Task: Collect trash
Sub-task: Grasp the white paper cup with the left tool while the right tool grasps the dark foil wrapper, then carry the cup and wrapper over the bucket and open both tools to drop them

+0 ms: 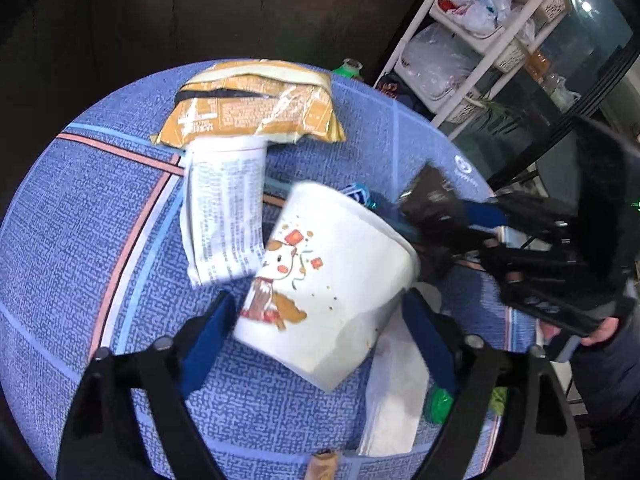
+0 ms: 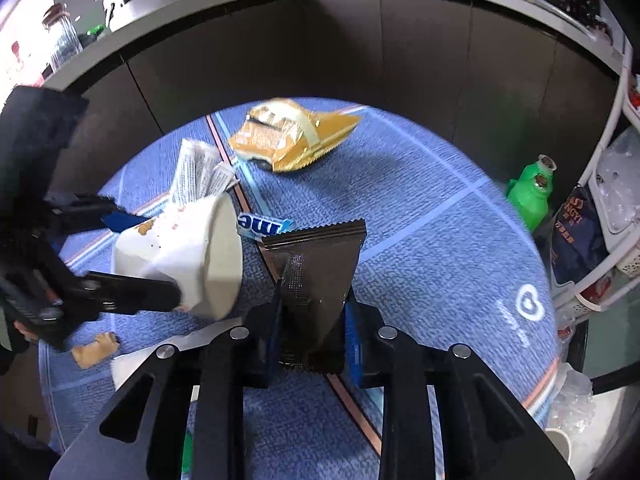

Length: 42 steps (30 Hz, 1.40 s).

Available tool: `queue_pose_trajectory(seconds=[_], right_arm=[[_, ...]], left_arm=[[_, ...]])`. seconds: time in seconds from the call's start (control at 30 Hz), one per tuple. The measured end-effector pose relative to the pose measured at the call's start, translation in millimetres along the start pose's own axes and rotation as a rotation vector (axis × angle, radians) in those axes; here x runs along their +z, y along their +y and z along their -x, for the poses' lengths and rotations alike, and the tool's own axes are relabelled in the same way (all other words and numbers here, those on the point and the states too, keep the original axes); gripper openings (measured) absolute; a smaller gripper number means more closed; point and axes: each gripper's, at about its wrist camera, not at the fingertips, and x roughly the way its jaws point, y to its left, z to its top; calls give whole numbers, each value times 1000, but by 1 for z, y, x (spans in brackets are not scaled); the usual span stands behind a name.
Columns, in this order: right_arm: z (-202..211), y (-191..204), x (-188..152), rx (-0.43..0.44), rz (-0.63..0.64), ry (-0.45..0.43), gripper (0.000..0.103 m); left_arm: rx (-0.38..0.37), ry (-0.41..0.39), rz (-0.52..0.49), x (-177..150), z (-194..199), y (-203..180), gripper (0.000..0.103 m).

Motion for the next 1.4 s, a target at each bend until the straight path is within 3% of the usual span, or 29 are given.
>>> queue_pose_trajectory(seconds=[0.13, 0.27, 0.73, 0.87, 1.1, 1.4], right_arm=[[27, 1, -9, -23, -20, -52, 24], [52, 0, -22, -35, -52, -90, 24], [101, 9, -71, -23, -157, -149, 24], [122, 16, -79, -37, -151, -186, 24], [158, 14, -99, -68, -170, -243, 24], [198, -22, -145, -139, -287, -293, 24]], left_arm=[[5, -2, 5, 0, -4, -3, 78], [23, -25, 25, -3, 2, -2, 66], [114, -144, 25, -19, 59, -22, 62], [99, -186, 19, -31, 85, -34, 62], [77, -247, -91, -42, 119, -92, 62], [9, -246, -203, -41, 113, -168, 63]])
